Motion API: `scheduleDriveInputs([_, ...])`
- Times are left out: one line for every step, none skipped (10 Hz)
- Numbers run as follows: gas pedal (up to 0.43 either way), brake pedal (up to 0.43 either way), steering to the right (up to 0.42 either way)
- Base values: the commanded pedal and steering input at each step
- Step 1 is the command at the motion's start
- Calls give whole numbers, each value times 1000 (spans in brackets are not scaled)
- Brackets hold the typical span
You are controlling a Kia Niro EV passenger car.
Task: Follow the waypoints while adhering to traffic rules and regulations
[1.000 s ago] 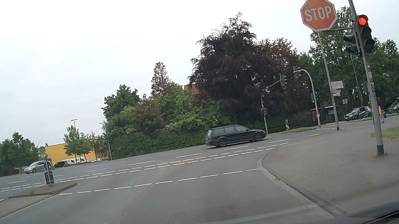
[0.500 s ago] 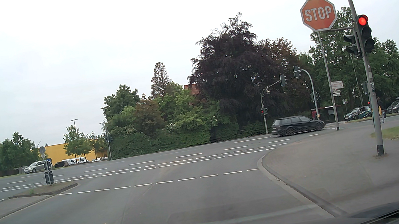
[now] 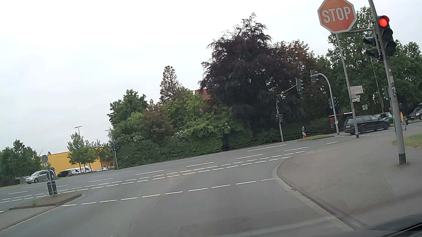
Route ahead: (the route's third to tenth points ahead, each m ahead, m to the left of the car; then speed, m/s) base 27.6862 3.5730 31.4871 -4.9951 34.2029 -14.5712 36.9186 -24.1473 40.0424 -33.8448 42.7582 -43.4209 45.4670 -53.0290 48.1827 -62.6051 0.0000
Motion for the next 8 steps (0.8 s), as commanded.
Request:
scheduleDriveInputs([0,0,0])
scheduleDriveInputs([0,0,0])
scheduleDriveInputs([0,0,0])
scheduleDriveInputs([0,0,0])
scheduleDriveInputs([0,0,0])
scheduleDriveInputs([0,0,0])
scheduleDriveInputs([0,0,0])
scheduleDriveInputs([0,0,0])
